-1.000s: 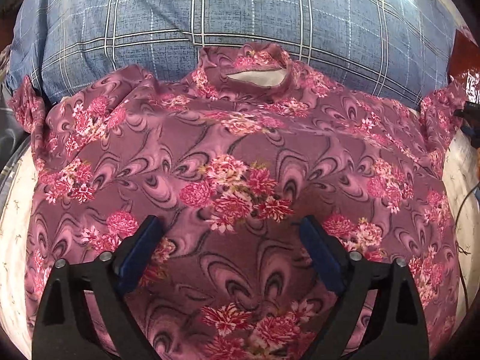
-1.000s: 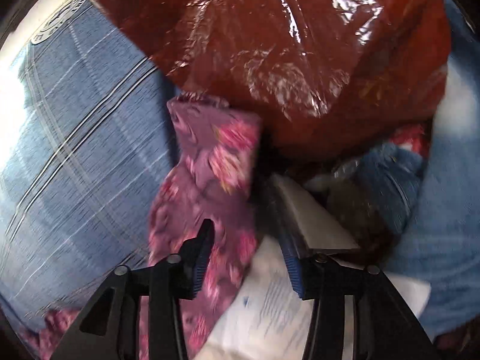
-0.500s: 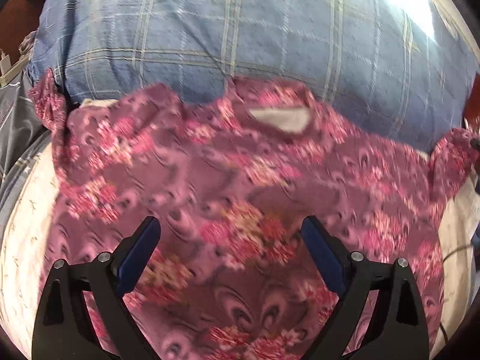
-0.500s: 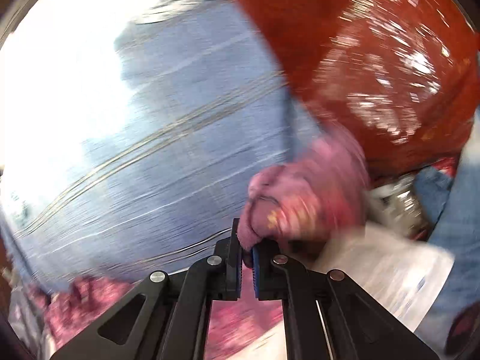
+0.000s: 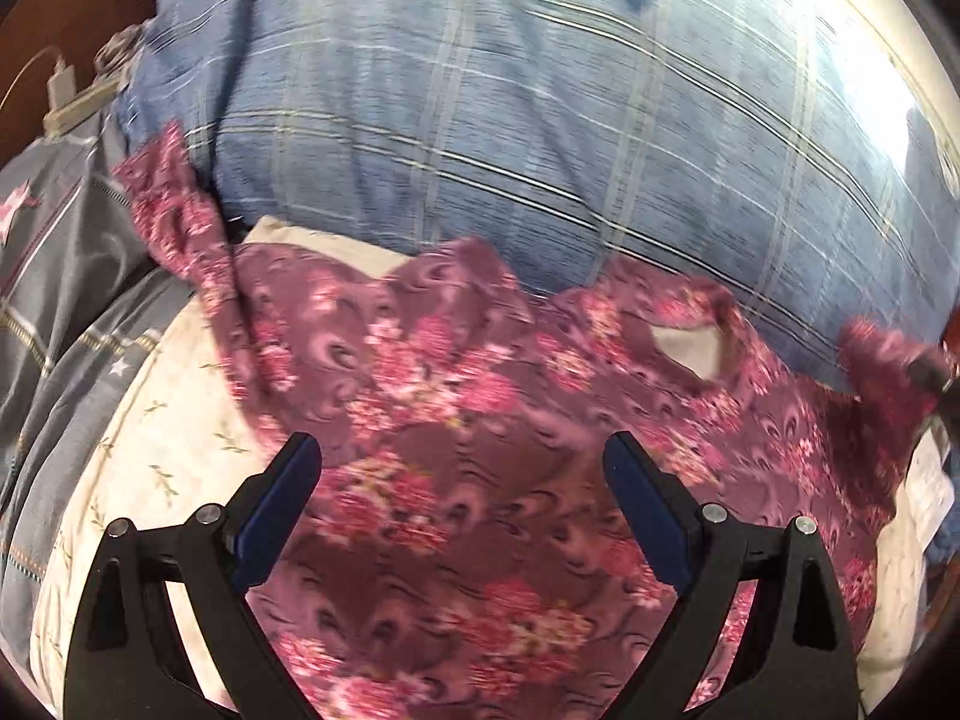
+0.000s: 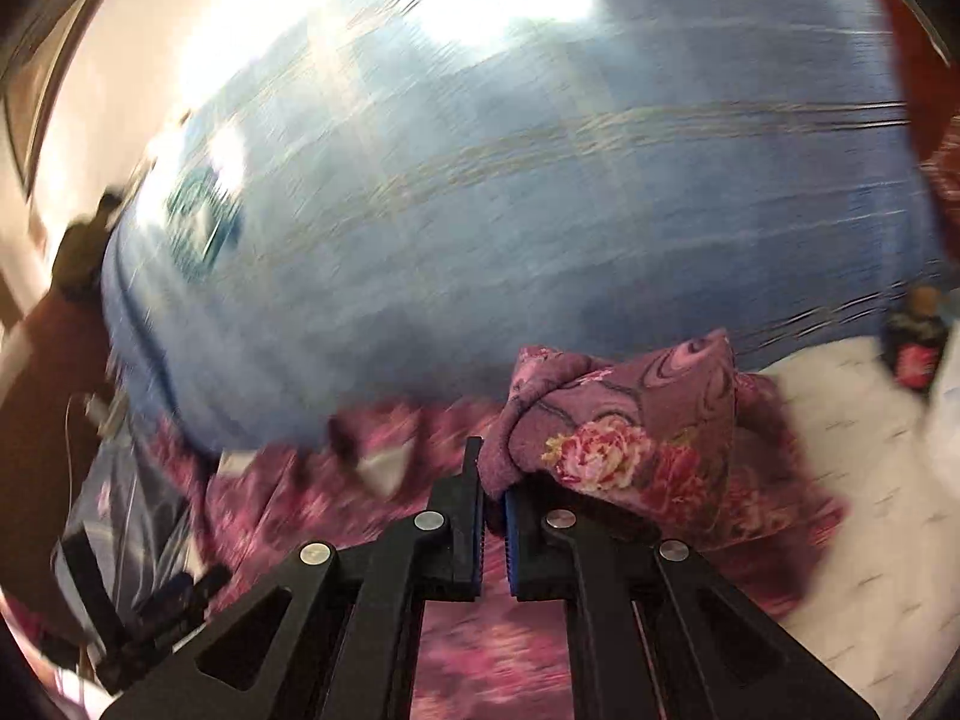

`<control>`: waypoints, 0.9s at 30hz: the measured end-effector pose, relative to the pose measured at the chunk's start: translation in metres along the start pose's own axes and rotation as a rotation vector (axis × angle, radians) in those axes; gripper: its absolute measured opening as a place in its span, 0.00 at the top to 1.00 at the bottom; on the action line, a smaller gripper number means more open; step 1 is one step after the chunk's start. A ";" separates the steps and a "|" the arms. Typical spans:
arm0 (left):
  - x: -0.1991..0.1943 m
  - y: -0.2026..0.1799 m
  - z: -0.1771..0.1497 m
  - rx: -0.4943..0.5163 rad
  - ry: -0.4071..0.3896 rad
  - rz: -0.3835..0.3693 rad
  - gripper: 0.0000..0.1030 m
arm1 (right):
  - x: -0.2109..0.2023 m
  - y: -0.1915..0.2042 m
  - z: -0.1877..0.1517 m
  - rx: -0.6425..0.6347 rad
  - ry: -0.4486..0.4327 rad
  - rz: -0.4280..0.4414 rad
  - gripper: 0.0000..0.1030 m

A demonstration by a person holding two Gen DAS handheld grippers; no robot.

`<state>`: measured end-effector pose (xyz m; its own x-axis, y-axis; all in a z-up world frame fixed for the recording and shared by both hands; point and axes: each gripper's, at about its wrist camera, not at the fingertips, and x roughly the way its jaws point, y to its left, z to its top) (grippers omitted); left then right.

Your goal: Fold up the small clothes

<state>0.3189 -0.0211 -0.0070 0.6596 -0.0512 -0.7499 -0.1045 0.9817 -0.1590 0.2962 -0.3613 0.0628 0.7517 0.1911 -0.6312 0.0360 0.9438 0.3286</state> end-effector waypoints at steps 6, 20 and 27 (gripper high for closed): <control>0.000 0.040 0.011 -0.089 0.001 0.041 0.07 | 0.054 0.095 -0.037 -0.099 0.128 0.075 0.95; -0.003 0.095 0.021 -0.198 0.039 0.048 0.07 | 0.042 0.182 -0.148 -0.383 0.321 0.150 0.53; 0.009 0.054 0.004 -0.162 0.176 -0.151 0.07 | 0.010 0.057 -0.128 0.099 0.234 0.125 0.50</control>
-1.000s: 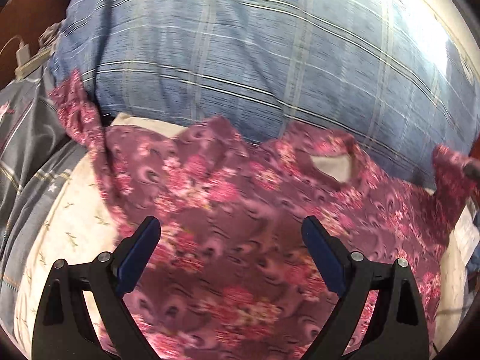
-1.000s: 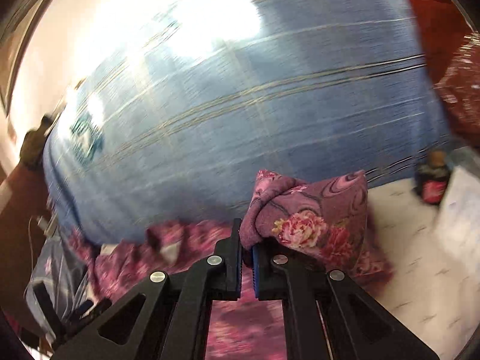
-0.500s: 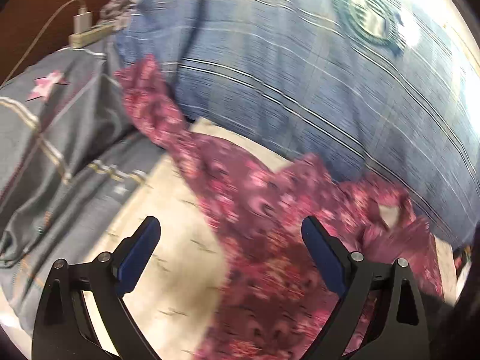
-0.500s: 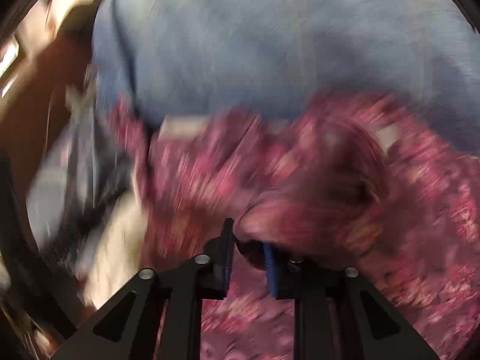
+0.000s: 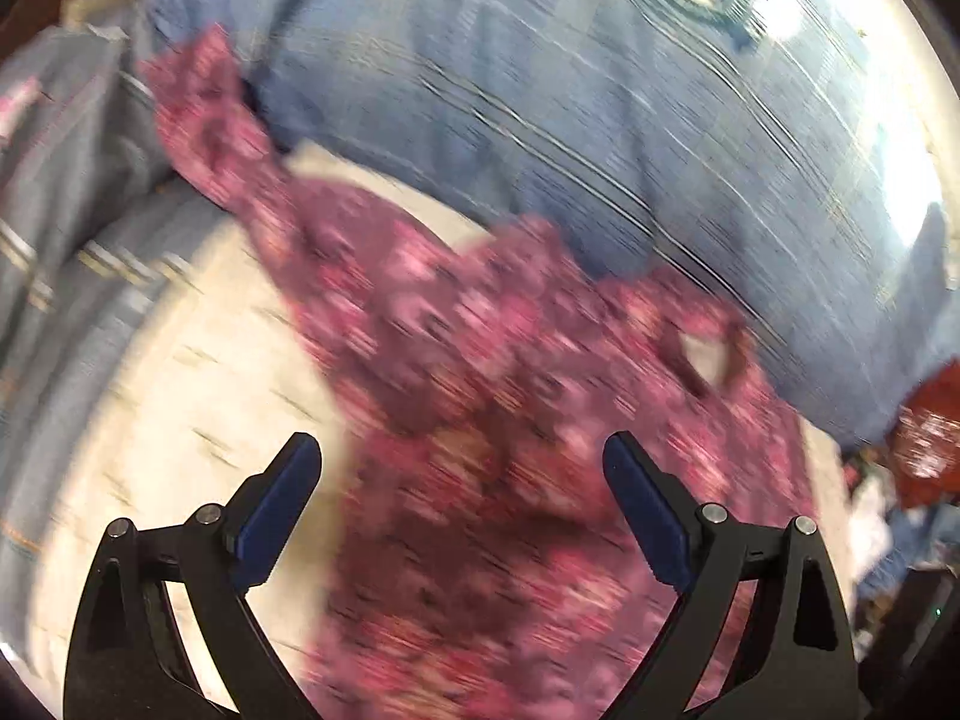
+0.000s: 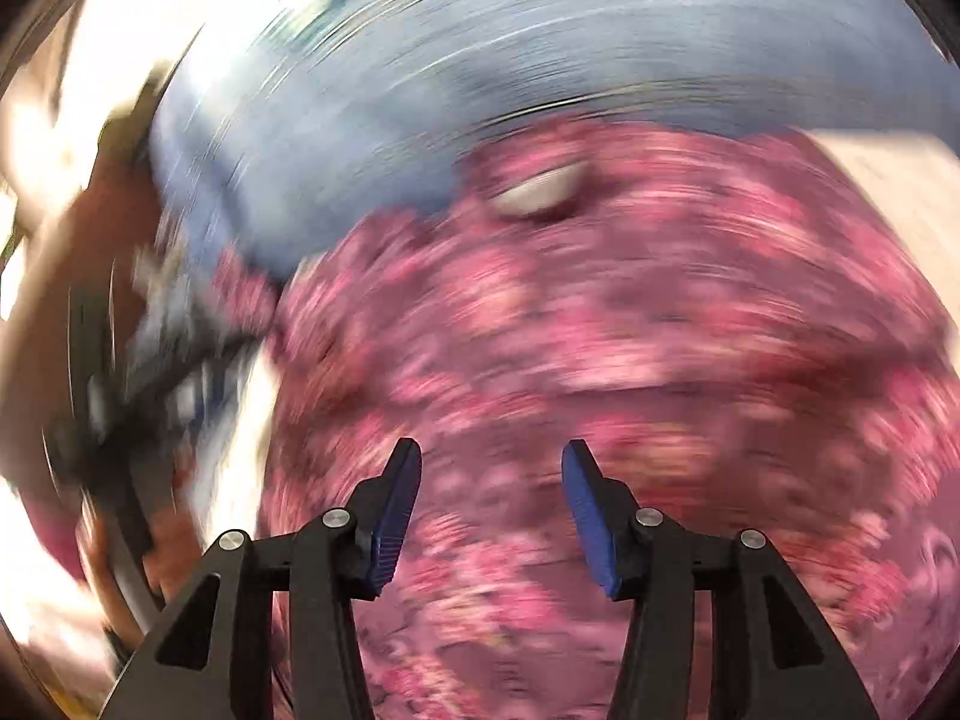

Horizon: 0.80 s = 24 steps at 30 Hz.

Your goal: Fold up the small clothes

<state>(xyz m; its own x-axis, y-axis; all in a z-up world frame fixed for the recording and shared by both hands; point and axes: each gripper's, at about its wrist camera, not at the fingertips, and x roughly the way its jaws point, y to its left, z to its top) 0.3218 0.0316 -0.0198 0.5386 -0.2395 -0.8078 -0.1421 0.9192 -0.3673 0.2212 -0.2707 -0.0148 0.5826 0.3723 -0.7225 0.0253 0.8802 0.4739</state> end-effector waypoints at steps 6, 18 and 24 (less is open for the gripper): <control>0.036 -0.038 -0.023 0.068 0.068 0.016 0.07 | -0.029 -0.114 0.010 0.429 -0.176 0.015 0.49; 0.046 -0.038 -0.014 0.045 -0.016 0.144 0.07 | -0.036 -0.177 0.031 0.569 -0.233 0.028 0.90; 0.031 -0.041 -0.014 0.041 -0.060 0.118 0.07 | -0.057 -0.183 0.012 0.645 -0.186 0.097 0.87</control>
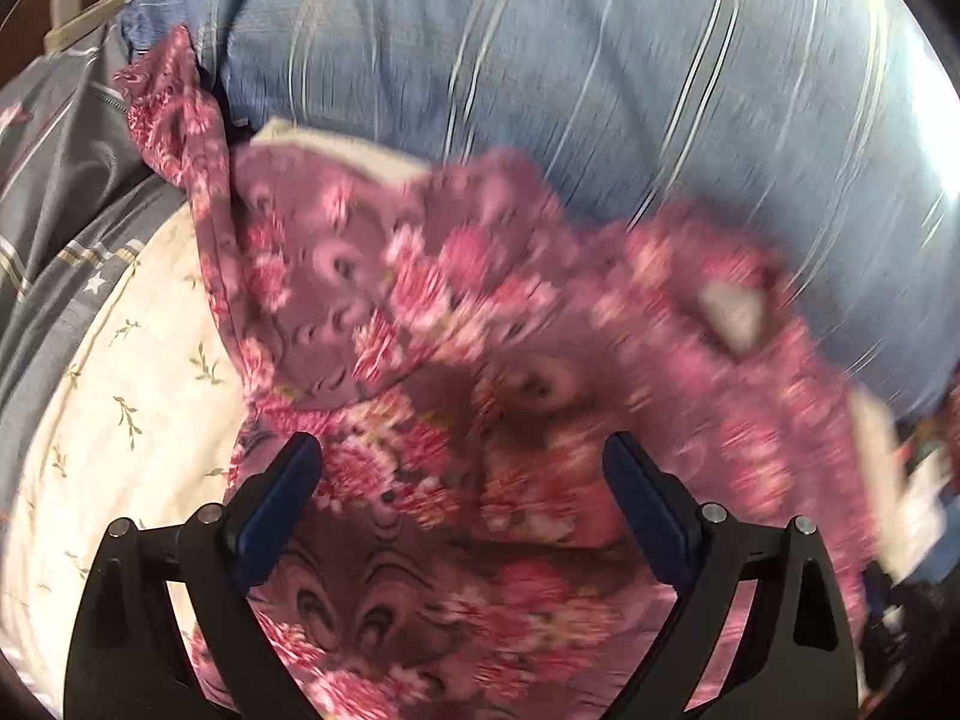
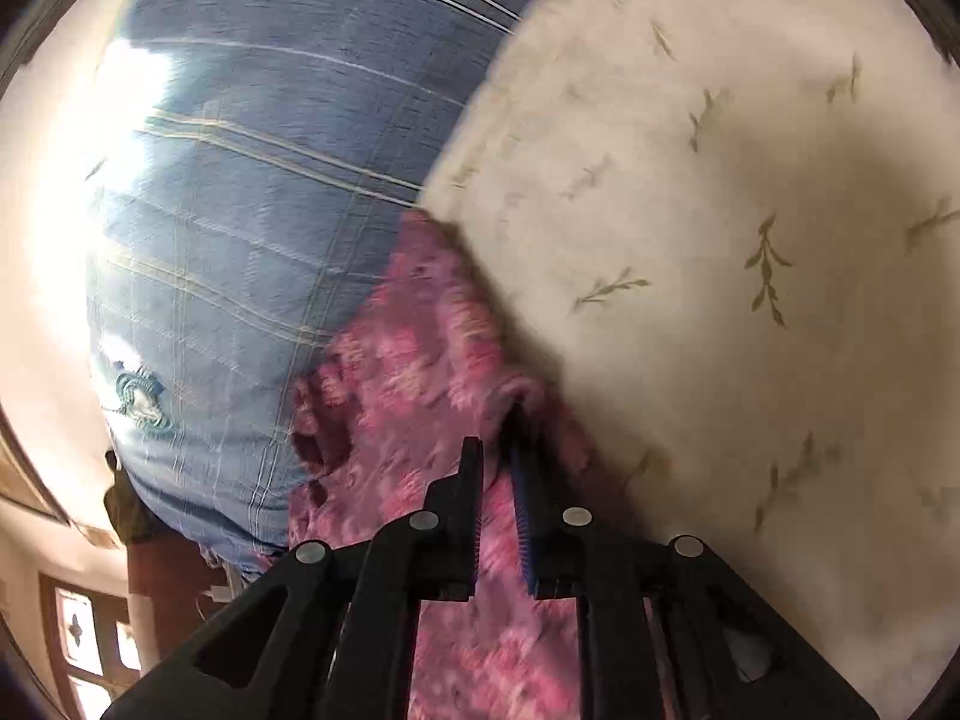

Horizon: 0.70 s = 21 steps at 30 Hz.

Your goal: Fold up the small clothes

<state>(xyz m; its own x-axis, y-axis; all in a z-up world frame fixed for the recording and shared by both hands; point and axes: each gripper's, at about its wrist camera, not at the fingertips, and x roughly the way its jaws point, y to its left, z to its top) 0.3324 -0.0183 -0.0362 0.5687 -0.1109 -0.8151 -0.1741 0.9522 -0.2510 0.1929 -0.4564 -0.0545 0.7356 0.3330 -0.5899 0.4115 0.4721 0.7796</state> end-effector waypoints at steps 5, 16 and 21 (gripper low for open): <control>0.005 -0.006 -0.002 0.047 -0.005 0.021 0.07 | 0.012 0.061 -0.012 -0.243 0.011 0.097 0.78; 0.009 0.011 0.001 0.041 0.056 0.007 0.05 | 0.086 0.116 -0.058 -0.621 0.094 -0.043 0.70; -0.018 0.066 0.052 -0.077 0.022 -0.005 0.05 | 0.115 0.110 -0.075 -0.736 0.141 -0.081 0.42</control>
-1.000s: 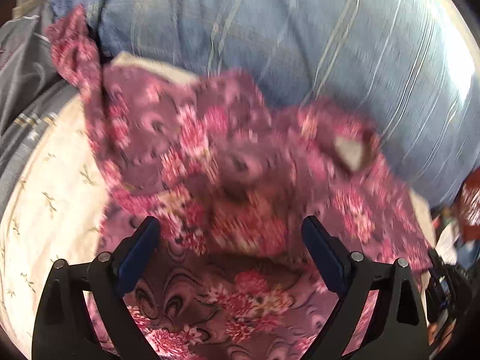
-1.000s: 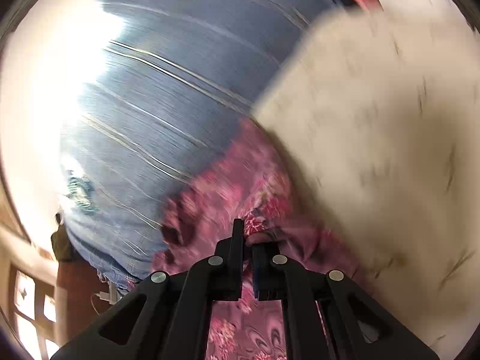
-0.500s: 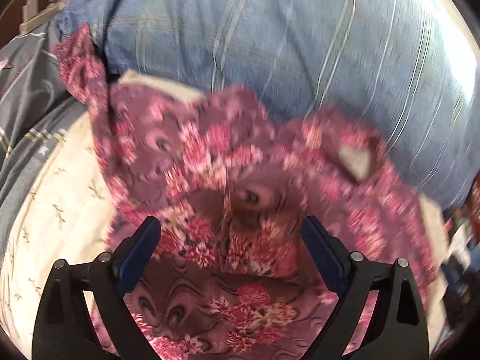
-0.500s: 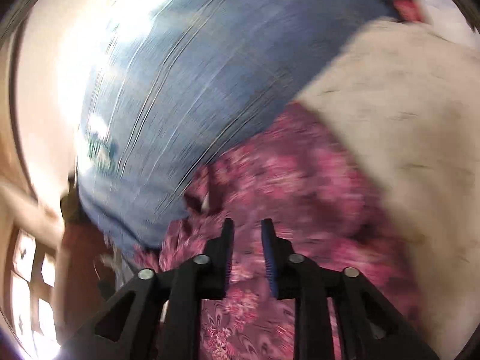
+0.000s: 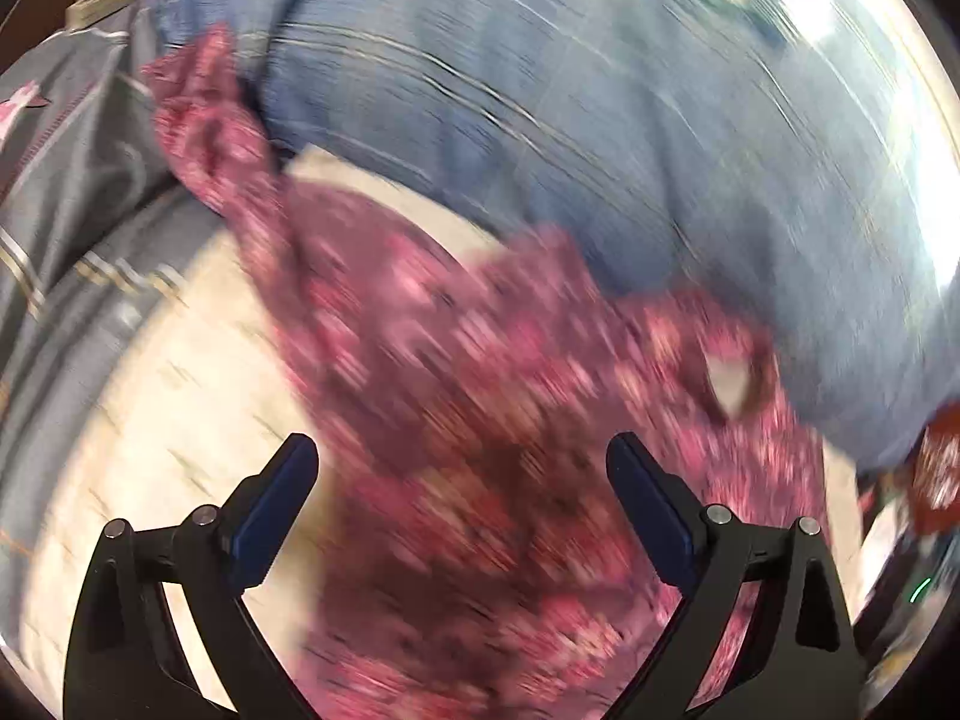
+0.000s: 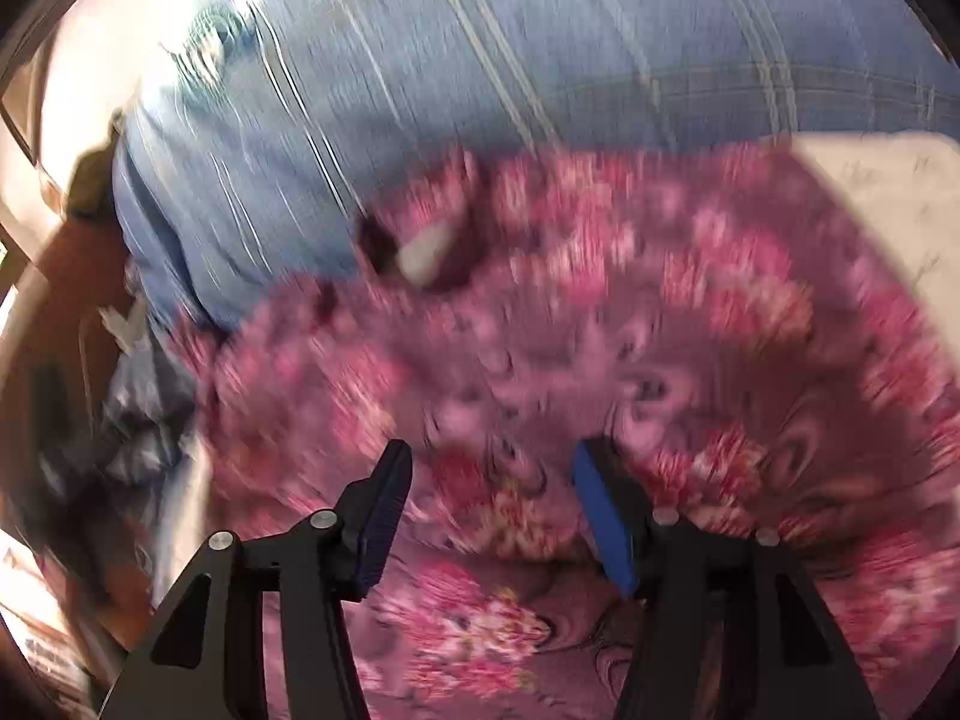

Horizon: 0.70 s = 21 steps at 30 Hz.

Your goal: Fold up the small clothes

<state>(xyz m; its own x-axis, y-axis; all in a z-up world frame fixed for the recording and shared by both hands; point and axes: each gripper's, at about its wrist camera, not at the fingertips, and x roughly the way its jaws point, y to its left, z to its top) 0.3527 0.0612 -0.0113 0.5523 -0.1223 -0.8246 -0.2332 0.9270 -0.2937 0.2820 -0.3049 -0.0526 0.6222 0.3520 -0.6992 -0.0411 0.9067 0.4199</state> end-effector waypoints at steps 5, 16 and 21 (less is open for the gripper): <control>-0.003 0.056 0.101 0.017 -0.043 0.218 0.05 | -0.001 0.012 -0.010 -0.085 -0.055 -0.016 0.29; 0.078 0.123 0.200 -0.027 0.047 0.400 0.05 | 0.004 0.008 -0.008 -0.064 -0.079 0.056 0.24; 0.102 0.145 0.196 -0.123 0.067 0.259 0.76 | 0.003 0.005 -0.007 -0.051 -0.085 0.080 0.23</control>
<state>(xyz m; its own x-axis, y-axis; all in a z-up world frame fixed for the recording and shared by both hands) 0.5322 0.2526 -0.0431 0.4088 0.0857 -0.9086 -0.4567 0.8812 -0.1224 0.2785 -0.2975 -0.0569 0.6796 0.4044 -0.6120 -0.1313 0.8879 0.4409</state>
